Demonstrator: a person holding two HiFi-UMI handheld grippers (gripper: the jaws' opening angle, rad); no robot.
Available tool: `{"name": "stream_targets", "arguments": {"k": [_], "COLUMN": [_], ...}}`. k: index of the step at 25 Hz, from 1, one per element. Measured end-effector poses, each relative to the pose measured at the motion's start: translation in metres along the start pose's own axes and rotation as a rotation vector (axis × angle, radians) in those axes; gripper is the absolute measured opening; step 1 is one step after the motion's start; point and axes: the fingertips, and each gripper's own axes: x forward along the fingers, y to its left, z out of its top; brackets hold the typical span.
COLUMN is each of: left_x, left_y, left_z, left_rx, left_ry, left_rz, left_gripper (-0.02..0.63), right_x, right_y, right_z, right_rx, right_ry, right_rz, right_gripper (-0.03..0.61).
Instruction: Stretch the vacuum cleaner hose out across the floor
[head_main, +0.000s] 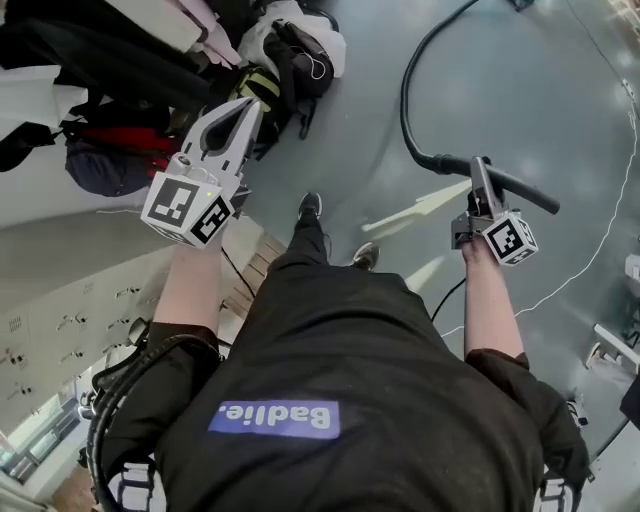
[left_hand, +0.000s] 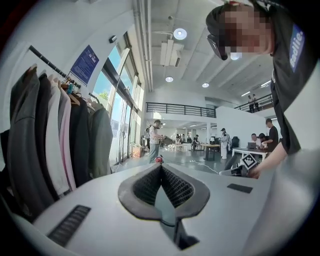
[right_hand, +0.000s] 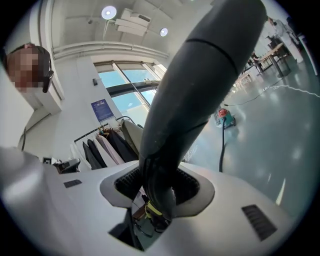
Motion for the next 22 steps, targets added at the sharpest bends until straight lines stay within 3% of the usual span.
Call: {"name": "stream_targets", "arguments": {"k": [5, 11, 17, 22], "left_x": [-0.004, -0.009, -0.011, -0.041], "left_y": [-0.065, -0.102, -0.123, -0.117], "left_z": [-0.003, -0.007, -0.02, -0.057], "left_rx": [0.014, 0.028, 0.046, 0.054], "left_ry": [0.042, 0.084, 0.115, 0.091], "left_rz": [-0.032, -0.1, -0.225, -0.368], "left_gripper": [0.009, 0.009, 0.009, 0.009], "right_x": [-0.046, -0.073, -0.092, -0.108], "right_y": [-0.015, -0.004, 0.007, 0.031], "right_z": [-0.016, -0.035, -0.068, -0.133], "right_rx": [0.007, 0.014, 0.041, 0.038], "right_ry": [0.02, -0.017, -0.063, -0.111], "right_rz": [0.02, 0.047, 0.008, -0.075], "right_gripper": [0.166, 0.166, 0.166, 0.166]}}
